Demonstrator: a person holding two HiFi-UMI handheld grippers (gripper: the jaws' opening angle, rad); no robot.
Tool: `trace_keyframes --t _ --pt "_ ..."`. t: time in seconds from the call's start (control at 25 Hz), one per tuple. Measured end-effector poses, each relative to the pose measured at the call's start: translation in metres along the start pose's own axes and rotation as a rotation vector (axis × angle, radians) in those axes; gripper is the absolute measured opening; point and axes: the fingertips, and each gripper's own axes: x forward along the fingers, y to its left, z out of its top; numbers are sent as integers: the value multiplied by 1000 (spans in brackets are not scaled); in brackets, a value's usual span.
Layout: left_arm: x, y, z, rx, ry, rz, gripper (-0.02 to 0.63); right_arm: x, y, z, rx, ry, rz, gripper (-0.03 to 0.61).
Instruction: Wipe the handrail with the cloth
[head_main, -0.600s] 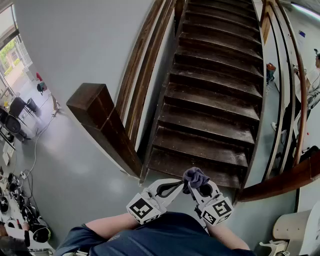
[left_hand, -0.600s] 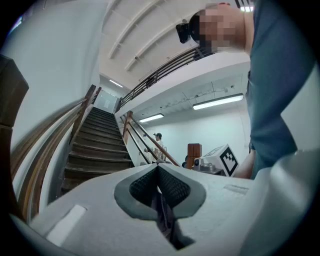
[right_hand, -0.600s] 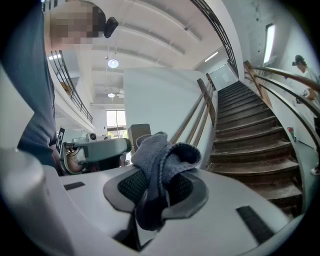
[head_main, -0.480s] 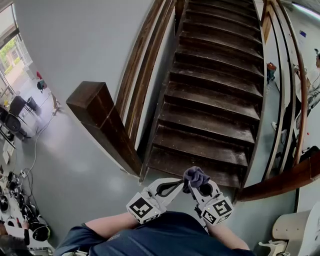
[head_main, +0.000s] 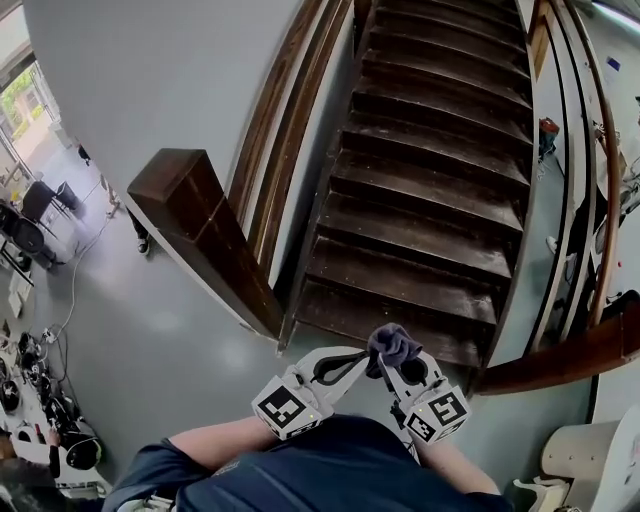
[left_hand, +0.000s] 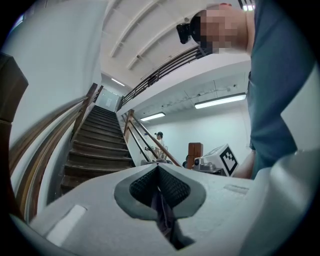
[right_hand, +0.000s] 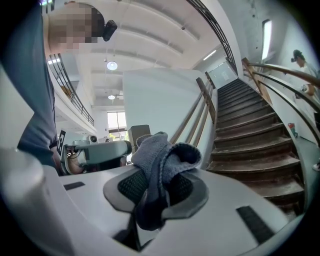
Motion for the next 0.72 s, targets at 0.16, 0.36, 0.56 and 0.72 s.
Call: trace_keyframes --t 0.16,0.36,0.56,0.72 --pt "10 -9 -6 2 12 19 4 -11 -13 0 -1 -11 8 100" --pt "25 -16 -27 -14 41 62 5 -23 -43 -11 10 -2 9 100" --pt "45 4 -21 -16 15 90 3 -13 -74 -7 7 0 11 100" --pt "67 34 -20 -21 1 93 3 13 -98 -4 0 6 14 100"
